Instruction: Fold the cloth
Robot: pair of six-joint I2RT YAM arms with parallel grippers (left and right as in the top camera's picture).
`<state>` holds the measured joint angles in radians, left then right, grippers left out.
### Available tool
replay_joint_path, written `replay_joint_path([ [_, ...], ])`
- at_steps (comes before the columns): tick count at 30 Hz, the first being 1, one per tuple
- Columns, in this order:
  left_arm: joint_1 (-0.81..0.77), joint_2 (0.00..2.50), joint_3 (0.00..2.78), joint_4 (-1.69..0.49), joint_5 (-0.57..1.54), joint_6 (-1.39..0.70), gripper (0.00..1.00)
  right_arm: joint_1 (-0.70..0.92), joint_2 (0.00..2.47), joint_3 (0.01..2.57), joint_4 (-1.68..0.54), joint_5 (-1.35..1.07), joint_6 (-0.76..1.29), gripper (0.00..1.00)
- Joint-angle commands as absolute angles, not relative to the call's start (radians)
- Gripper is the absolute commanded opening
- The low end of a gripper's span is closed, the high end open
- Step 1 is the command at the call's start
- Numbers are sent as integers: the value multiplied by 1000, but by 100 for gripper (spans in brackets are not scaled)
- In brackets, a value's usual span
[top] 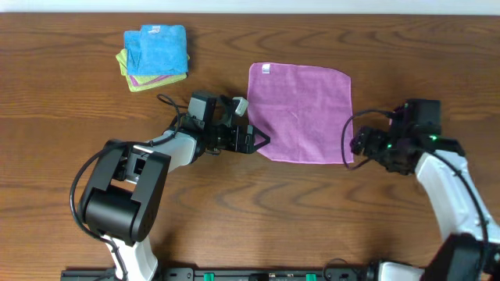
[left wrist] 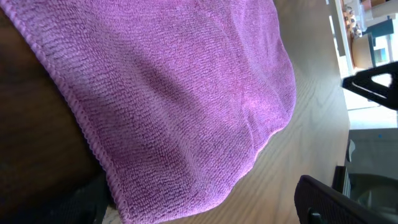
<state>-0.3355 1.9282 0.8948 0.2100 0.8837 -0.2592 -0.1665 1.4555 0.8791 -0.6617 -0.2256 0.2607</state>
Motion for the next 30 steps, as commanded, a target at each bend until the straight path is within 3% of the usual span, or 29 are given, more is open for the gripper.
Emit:
replay_joint_path([
  [1, -334, 1969, 886, 186, 865, -278, 96, -204, 1493, 873, -640, -405, 196, 95],
  [11, -334, 1969, 886, 186, 854, -278, 96, -216, 1668, 873, -529, -580, 175, 96],
  [30, -334, 1969, 886, 184, 850, -322, 96, -216, 1731, 873, -478, -501, 114, 93],
])
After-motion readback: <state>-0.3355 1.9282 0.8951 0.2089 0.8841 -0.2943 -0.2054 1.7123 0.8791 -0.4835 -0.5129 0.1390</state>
